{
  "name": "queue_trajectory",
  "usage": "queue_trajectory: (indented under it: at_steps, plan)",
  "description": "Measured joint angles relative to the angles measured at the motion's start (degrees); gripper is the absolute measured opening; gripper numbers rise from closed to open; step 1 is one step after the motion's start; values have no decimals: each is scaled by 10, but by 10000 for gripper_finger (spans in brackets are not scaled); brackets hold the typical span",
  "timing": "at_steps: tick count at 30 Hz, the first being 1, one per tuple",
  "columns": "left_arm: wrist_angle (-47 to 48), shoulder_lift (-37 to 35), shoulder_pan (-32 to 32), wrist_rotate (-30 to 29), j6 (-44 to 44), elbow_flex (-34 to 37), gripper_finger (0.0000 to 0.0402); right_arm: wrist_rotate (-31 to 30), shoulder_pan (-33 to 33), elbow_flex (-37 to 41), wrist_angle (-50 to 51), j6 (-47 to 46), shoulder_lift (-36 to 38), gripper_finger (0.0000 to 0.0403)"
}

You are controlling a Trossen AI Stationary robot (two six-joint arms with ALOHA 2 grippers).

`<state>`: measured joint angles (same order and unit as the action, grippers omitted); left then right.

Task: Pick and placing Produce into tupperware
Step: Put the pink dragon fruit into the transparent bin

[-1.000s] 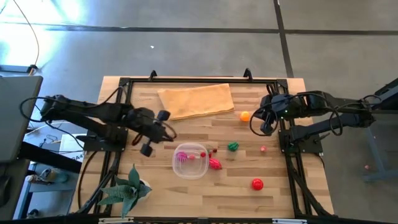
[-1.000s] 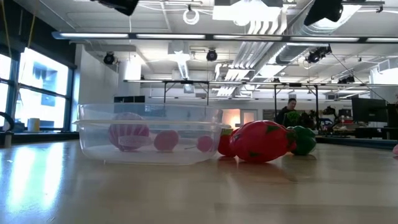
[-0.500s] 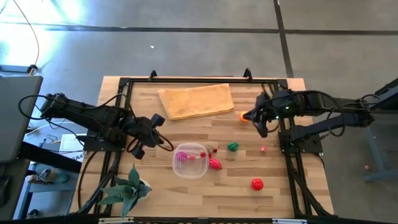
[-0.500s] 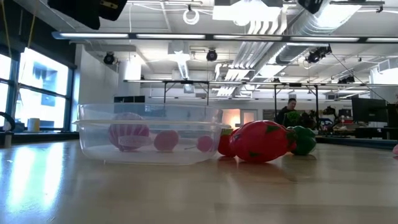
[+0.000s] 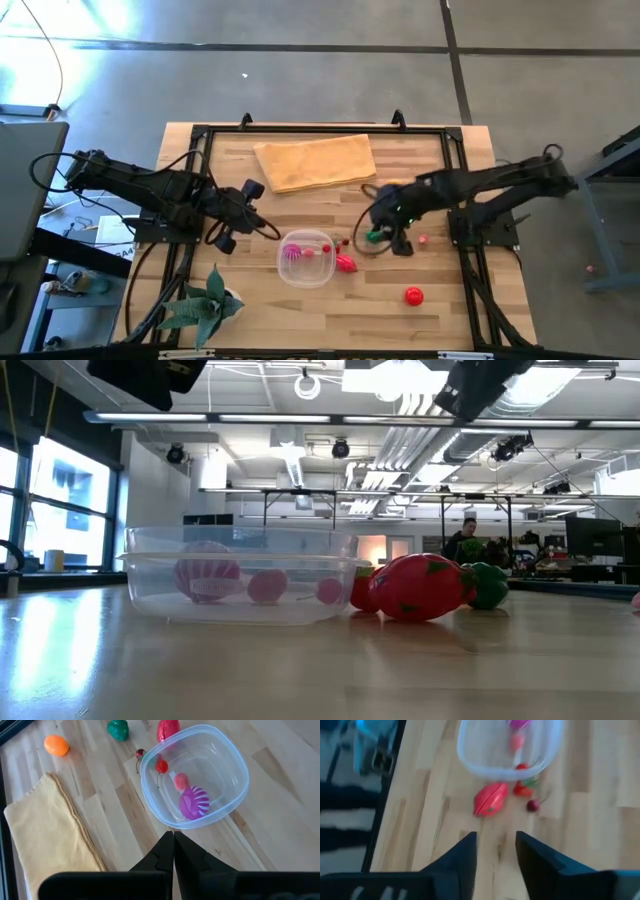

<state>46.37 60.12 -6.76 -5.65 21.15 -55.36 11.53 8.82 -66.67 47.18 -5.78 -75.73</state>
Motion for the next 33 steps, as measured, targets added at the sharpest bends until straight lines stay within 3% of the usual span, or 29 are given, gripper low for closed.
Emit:
queue_trajectory:
  at_steps: [6, 11, 20, 33]
  plan:
    - [0, 0, 0, 0, 0, 0, 3, 0, 34, 0, -17, -25, -71, 178]
    - [0, 0, 0, 0, 0, 0, 3, -26, 48, 0, -77, -120, -131, 206]
    - [0, 0, 0, 0, 0, -1, 3, -45, 52, 1, -153, -275, -231, 209]
    - [0, 0, 0, 0, 0, -1, 3, -16, 55, 1, -205, -318, -294, 209]
